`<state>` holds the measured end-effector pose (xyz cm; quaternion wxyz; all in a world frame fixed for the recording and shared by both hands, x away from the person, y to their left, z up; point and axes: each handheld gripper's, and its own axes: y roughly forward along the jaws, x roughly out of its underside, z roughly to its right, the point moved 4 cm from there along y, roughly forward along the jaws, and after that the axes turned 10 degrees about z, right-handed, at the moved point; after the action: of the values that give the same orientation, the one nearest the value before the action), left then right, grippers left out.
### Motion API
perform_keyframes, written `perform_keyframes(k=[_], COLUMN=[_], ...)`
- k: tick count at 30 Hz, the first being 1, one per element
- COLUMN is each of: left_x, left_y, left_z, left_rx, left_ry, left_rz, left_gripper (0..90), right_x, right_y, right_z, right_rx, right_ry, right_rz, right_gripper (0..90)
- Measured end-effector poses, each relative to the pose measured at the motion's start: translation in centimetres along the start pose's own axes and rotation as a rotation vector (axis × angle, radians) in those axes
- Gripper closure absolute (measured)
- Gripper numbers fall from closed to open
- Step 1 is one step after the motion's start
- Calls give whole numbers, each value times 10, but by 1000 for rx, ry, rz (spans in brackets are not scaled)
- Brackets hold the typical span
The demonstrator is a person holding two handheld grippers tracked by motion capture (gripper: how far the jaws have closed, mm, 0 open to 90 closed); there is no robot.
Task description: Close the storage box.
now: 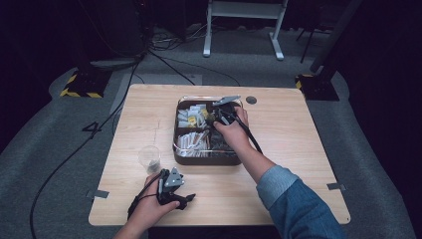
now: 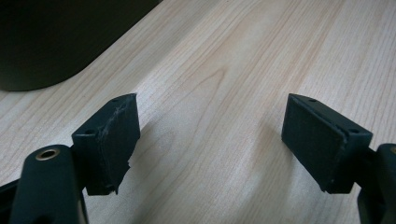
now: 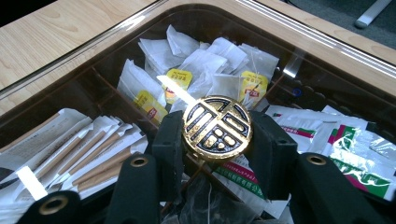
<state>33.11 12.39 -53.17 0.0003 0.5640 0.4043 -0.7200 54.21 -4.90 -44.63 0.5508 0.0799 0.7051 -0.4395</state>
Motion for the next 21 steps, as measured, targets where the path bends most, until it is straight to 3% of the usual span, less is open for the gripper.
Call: perform_keyframes(k=[21], left_x=[0], left_y=[0], left_z=[0], left_rx=[1], left_ry=[-1], left_rz=[1], left_gripper=[199], right_x=[11], right_y=[1], right_z=[-3], right_rx=[-10], right_ry=[0], right_rz=[-19], right_gripper=[590])
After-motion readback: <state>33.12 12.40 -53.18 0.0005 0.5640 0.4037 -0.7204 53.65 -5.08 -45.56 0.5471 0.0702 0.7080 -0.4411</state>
